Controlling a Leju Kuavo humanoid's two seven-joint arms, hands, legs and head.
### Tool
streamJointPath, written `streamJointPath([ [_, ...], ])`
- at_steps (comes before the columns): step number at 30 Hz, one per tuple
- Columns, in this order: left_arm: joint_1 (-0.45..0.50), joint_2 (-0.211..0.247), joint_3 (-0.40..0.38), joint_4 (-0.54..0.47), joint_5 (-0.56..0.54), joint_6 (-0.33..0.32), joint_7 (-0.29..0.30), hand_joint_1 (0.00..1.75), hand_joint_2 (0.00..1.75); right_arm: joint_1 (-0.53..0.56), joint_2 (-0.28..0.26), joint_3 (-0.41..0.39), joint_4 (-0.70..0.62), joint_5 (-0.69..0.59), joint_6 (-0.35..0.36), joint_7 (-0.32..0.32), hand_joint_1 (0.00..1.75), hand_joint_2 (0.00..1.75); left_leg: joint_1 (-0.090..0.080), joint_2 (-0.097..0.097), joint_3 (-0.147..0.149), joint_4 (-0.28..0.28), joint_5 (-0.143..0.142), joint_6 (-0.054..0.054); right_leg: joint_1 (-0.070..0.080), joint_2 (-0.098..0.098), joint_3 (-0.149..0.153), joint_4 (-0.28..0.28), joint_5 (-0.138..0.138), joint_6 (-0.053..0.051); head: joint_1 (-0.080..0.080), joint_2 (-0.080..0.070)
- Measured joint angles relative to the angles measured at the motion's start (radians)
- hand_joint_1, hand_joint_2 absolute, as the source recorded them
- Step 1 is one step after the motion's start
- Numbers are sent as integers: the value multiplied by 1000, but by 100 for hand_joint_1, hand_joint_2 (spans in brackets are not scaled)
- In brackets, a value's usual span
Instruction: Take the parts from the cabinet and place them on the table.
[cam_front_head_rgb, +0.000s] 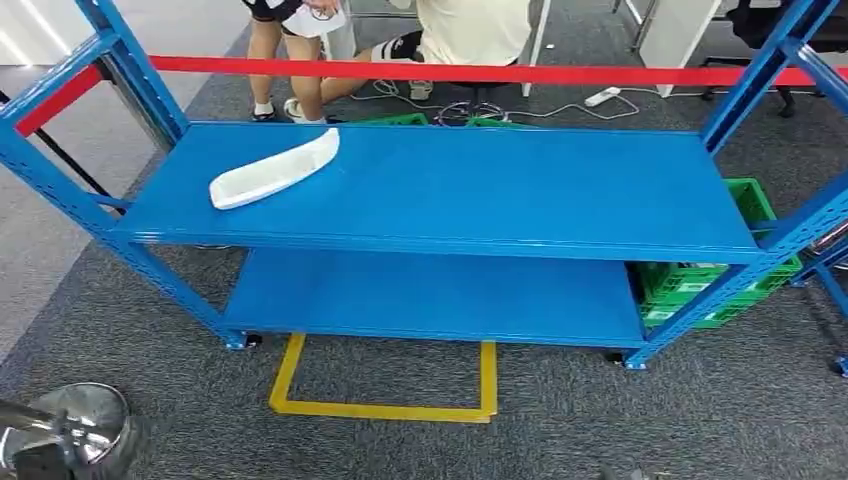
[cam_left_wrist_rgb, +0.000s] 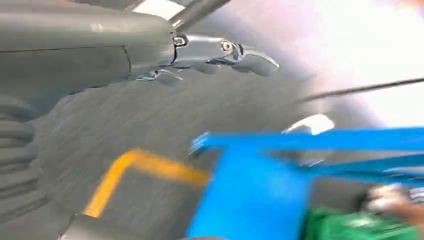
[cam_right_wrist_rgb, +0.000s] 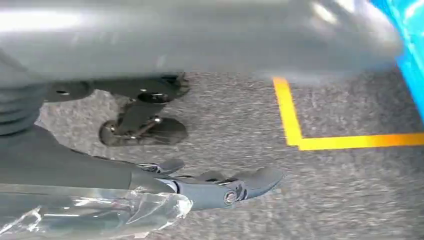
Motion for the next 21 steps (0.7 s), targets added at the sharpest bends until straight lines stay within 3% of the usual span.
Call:
streamJointPath([
  [7,102,-7,-217,-345,-63,116,0,0,175,2,8,-48,33,37,-9,34,0,0,-2,0,0,2,-1,2,-2,1,0,-1,1,2,0,0],
  [12,146,-14,-328,-480,-114,167,0,0,175,5,14,-66,49,63,-30,93,0,0,-9,0,-4,7,-8,13,-9,1,1,-2,0,11,0,0],
  [15,158,-18,-367,-520,-148,185,0,0,175,7,15,-79,58,71,-42,132,0,0,-13,0,-7,4,-7,24,-12,1,9,-7,8,23,0,0],
  [17,161,-21,-380,-527,-158,191,0,0,175,9,15,-84,63,74,-64,153,0,0,-5,-2,3,-5,-15,40,-10,1,7,9,15,34,0,0],
  [19,165,-24,-384,-536,-162,195,0,0,175,7,26,-90,65,82,-104,168,0,0,1,0,16,-9,-20,48,-9,-1,-29,72,-32,35,12,0],
  [21,166,-24,-387,-536,-165,196,0,0,175,6,34,-93,69,84,-118,173,0,0,1,1,19,-8,-23,49,-11,-1,-110,224,-106,39,18,0],
])
